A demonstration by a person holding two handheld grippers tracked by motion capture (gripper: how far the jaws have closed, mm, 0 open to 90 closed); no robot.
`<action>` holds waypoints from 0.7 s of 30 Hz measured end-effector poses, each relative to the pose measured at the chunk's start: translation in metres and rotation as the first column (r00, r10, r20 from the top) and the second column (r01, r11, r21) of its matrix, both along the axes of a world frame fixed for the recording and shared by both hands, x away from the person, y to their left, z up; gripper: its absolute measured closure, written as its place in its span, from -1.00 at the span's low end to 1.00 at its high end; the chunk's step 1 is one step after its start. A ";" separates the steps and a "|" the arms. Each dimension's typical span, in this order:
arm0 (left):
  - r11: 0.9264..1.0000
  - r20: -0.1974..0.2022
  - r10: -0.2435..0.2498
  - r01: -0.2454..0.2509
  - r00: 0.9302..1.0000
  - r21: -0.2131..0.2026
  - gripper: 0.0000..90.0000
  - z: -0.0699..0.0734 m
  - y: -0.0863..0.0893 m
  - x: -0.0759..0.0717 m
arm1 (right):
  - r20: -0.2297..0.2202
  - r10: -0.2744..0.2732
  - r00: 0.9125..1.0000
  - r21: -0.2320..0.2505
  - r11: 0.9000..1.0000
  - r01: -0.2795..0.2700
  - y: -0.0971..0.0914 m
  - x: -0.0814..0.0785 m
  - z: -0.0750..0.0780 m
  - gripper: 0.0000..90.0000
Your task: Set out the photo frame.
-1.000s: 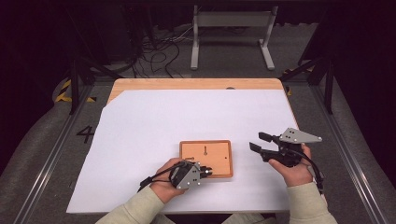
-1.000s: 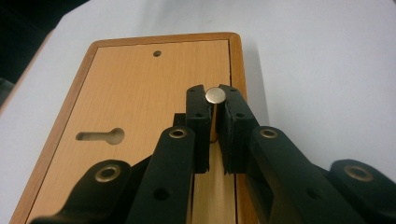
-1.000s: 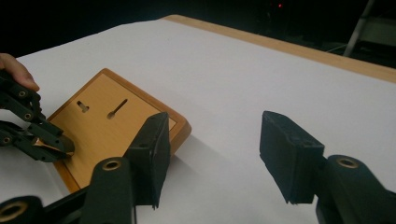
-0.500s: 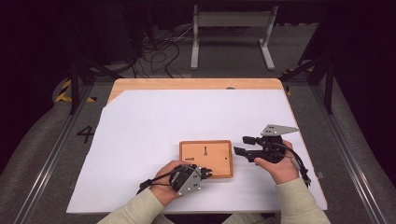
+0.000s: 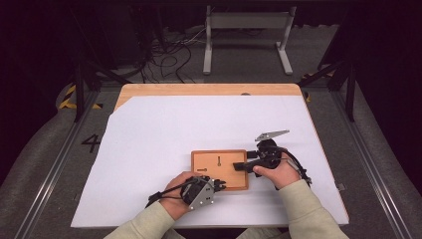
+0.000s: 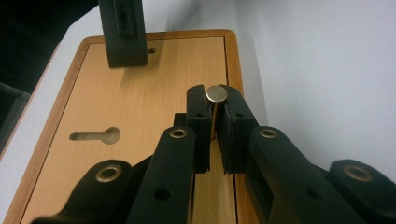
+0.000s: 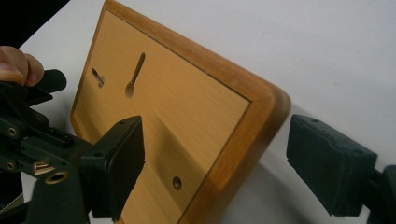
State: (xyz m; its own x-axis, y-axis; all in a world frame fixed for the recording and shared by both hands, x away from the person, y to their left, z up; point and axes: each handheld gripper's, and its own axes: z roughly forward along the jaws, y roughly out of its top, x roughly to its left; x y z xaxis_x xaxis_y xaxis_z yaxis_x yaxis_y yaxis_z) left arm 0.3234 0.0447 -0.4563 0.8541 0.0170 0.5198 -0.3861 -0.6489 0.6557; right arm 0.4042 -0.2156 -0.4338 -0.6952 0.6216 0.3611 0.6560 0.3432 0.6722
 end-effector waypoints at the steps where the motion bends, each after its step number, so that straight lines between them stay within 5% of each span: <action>1: 1.000 0.000 0.000 0.000 1.000 0.000 0.87 0.000 0.000 0.000 | -0.009 0.007 1.000 0.004 1.000 -0.007 0.002 0.001 -0.002 -0.54; 13: 1.000 -0.013 0.010 -0.010 1.000 0.001 0.86 0.000 0.000 0.000 | -0.120 0.092 0.988 0.084 0.993 -0.082 0.017 0.012 -0.015 -0.32; 18: 0.999 -0.088 0.022 -0.019 0.996 0.041 0.72 0.008 0.001 0.001 | -0.141 0.092 0.986 0.095 0.992 -0.079 0.015 0.012 -0.014 -0.25; 21: 0.998 -0.173 0.058 -0.056 0.983 0.011 0.36 0.014 0.012 0.003 | -0.126 0.109 0.986 0.091 0.991 -0.098 0.014 0.010 -0.011 -0.20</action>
State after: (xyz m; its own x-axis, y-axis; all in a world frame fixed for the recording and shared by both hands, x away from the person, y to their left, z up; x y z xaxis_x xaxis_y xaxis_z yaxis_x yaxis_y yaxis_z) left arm 0.3265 0.0563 -0.4428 0.9288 0.0656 0.3647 -0.2296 -0.6707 0.7053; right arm 0.4140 -0.2019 -0.4445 -0.6977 0.5126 0.5004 0.7037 0.3596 0.6128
